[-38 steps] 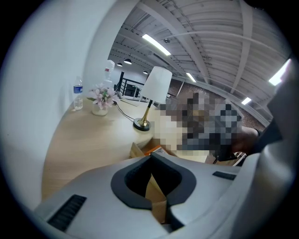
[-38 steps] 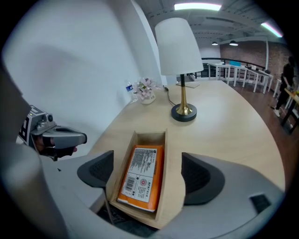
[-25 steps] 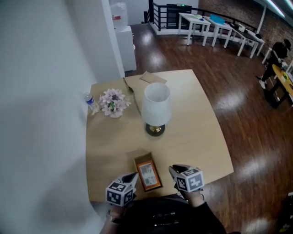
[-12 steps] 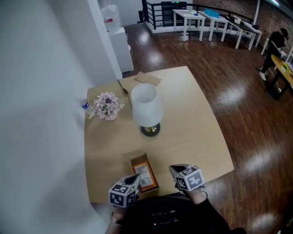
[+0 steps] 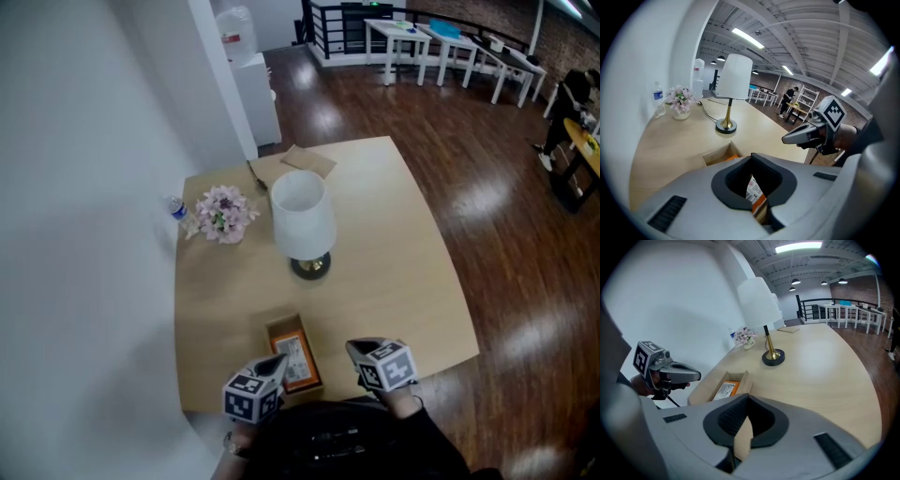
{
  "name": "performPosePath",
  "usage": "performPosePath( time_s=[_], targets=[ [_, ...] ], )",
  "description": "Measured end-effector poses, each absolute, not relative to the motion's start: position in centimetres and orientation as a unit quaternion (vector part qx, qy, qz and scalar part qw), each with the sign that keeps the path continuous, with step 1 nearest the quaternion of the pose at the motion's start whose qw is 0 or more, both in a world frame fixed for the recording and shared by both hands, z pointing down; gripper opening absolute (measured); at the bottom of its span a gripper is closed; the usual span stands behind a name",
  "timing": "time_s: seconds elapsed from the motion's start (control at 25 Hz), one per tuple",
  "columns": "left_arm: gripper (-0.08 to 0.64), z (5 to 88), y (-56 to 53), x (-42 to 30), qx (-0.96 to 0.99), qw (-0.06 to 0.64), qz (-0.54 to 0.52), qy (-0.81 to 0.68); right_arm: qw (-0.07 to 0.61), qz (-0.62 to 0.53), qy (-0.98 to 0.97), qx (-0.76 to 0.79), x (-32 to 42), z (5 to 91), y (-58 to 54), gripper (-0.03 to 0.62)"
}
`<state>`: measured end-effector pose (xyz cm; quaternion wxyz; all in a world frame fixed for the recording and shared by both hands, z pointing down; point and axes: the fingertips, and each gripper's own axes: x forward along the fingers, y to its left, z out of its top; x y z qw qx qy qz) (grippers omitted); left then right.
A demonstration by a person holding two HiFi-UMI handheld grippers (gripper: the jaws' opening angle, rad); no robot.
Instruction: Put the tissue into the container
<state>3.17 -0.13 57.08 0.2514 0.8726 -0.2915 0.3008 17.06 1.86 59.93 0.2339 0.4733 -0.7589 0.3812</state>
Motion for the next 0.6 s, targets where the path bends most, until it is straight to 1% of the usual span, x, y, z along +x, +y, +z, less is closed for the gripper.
performPosePath(
  time_s=[0.6],
  targets=[
    [-0.006,57.11,-0.19,2.55,0.873,0.25,0.301,-0.29,0.23,0.386,-0.755,0.478,16.89,60.02,2.07,-0.018]
  ],
)
